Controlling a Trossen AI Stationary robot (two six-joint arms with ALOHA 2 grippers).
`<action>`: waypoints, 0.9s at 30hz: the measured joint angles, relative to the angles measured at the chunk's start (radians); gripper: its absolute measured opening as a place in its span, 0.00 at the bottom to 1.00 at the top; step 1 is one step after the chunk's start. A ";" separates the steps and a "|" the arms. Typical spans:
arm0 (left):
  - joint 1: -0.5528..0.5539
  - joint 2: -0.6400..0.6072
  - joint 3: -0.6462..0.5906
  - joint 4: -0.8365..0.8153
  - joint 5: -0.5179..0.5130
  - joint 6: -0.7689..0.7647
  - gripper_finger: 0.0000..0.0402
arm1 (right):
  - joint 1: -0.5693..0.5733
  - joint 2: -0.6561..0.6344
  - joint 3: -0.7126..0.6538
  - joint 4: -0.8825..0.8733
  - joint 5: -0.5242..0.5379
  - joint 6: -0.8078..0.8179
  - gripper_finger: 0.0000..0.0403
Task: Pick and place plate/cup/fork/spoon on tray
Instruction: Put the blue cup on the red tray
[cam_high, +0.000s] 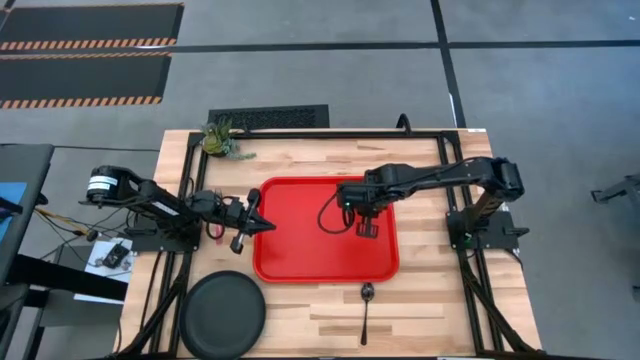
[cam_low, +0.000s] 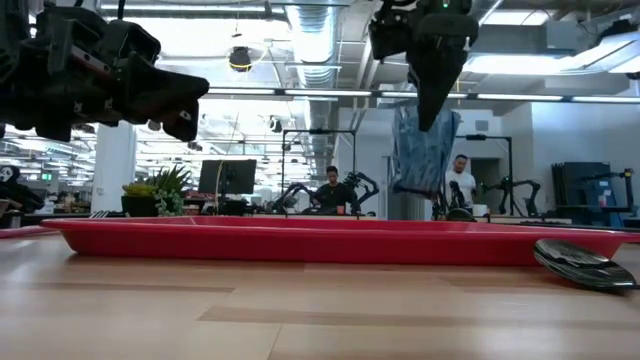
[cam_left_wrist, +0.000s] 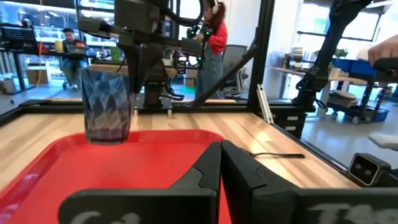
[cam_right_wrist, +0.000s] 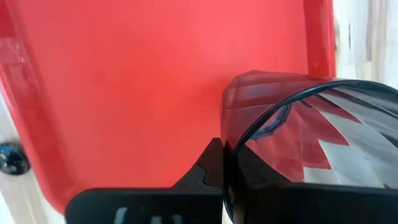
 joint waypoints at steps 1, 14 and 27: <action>0.001 0.000 0.000 0.000 0.000 0.001 0.00 | -0.002 0.000 -0.005 0.006 0.001 -0.005 0.03; 0.040 0.001 0.018 -0.007 0.025 0.015 0.00 | -0.067 0.000 -0.119 0.076 -0.031 -0.083 0.03; 0.040 0.000 0.021 -0.011 0.018 -0.031 0.00 | -0.183 0.000 -0.144 0.067 -0.051 -0.133 0.04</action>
